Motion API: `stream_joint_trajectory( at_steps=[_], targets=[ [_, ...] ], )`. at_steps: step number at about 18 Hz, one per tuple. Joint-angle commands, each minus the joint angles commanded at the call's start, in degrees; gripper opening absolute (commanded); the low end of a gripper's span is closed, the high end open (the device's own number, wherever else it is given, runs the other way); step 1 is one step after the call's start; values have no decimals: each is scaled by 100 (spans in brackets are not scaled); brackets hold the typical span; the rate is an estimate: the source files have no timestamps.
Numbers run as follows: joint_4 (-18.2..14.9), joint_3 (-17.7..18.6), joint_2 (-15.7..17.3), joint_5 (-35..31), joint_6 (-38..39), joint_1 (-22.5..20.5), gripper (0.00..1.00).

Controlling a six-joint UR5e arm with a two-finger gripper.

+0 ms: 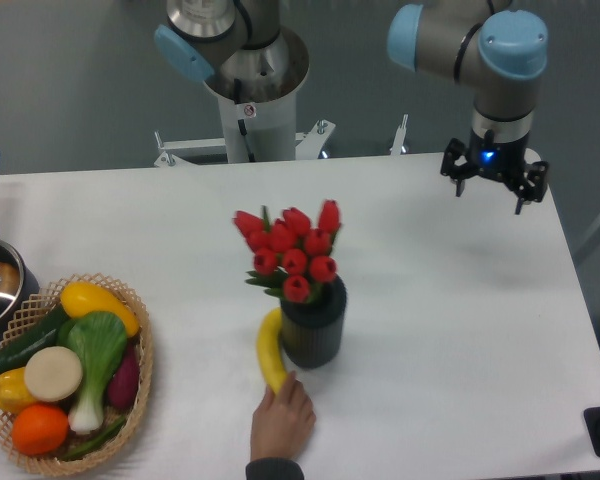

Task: Pick up the flowers from the vase
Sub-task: 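Move the open gripper toward the red tulips in the grey vase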

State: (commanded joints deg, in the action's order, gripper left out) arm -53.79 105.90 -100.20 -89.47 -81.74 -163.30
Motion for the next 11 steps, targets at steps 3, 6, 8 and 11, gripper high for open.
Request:
stream_joint_trajectory(
  at_steps=[3,6,8,11],
  targets=[
    [-26,97,122,96,26,70,100],
    [-27,290,368,438,53,123,100],
    [52,500,457,667,96,141,100],
    [70,756,554,1325,97,80,100]
  ],
)
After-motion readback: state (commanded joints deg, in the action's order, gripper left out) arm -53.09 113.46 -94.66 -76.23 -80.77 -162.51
